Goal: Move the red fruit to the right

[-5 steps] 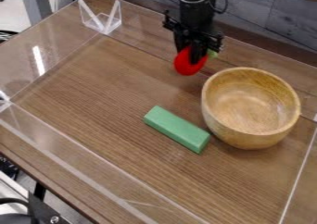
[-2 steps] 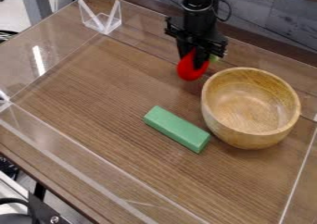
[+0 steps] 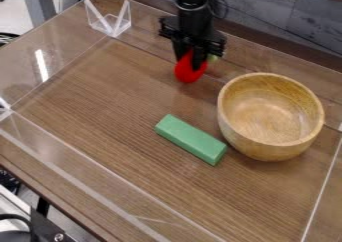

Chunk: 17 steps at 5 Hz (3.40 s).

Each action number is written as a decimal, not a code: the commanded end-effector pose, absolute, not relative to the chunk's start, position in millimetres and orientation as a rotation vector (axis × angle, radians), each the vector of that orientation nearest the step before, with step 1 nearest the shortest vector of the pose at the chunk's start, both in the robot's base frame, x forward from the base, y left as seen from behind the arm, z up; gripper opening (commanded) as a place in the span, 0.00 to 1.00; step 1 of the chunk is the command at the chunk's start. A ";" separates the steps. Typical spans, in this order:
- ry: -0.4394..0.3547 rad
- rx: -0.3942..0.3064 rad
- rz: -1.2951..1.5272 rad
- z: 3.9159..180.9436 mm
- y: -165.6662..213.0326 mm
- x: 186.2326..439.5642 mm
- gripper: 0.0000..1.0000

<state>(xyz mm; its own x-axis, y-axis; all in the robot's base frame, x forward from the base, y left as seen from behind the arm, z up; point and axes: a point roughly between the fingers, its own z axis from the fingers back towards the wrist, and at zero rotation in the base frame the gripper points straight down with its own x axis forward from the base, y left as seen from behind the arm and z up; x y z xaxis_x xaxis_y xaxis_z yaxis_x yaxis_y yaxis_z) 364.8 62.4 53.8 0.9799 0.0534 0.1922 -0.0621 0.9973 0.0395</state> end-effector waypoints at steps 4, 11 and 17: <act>-0.271 0.019 -0.019 112.3 10.9 305.5 0.00; -0.184 -0.012 0.020 22.2 -92.5 240.3 0.00; -0.182 -0.032 0.285 44.1 -74.5 244.3 0.00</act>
